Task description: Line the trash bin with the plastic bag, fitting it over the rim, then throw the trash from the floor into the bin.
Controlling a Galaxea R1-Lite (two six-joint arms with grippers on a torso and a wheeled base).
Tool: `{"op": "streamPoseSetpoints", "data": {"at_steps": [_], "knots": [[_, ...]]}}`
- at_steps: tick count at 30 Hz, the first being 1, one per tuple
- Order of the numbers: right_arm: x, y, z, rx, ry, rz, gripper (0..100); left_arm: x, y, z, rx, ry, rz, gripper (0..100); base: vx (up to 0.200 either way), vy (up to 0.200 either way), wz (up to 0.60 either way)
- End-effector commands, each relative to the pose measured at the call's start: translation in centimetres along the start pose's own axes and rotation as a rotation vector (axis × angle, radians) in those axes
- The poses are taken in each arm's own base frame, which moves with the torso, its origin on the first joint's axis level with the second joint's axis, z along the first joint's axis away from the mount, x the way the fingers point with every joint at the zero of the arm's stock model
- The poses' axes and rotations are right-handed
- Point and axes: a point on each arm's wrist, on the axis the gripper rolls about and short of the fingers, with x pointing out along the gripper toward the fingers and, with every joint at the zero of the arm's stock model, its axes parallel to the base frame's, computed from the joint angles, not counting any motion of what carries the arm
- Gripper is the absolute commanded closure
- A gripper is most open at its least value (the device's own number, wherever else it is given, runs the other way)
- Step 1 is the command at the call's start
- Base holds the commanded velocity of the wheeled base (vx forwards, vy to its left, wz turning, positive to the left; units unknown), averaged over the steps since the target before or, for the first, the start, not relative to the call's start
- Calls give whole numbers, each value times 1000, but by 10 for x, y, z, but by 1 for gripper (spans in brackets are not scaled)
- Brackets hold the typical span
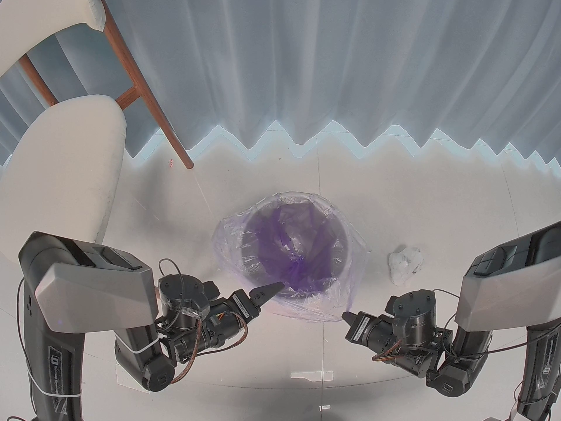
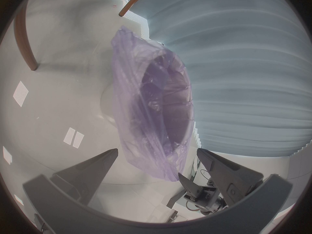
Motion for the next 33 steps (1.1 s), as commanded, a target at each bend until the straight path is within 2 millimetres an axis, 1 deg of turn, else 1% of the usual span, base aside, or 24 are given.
{"op": "streamPoseSetpoints", "data": {"at_steps": [1,3,4,11,21,27,28,30,33], "knots": [[1,3,-7,-14,20,8,100,4,4,-3,-3,7,8,0,0,0,0],[0,4,-8,-16,21,9,100,4,4,-3,-2,7,8,0,0,0,0],[0,4,-9,-17,22,8,100,4,4,-3,-2,7,8,100,0,0,0],[1,1,-11,-19,23,-9,100,-4,6,-2,-9,-1,33,100,0,0,0],[0,0,-13,-22,30,-13,100,-10,15,-8,-18,20,78,100,0,0,0],[0,0,-13,-20,29,-14,100,-10,4,0,-11,5,30,100,0,0,0],[0,0,-13,-20,29,-14,100,-10,2,1,-9,5,18,0,0,0,0],[0,1,-13,-21,30,-13,100,-10,0,2,-8,8,10,0,0,0,0],[1,1,-13,-21,21,-17,100,-3,-2,5,2,-16,-6,0,0,0,0]]}}
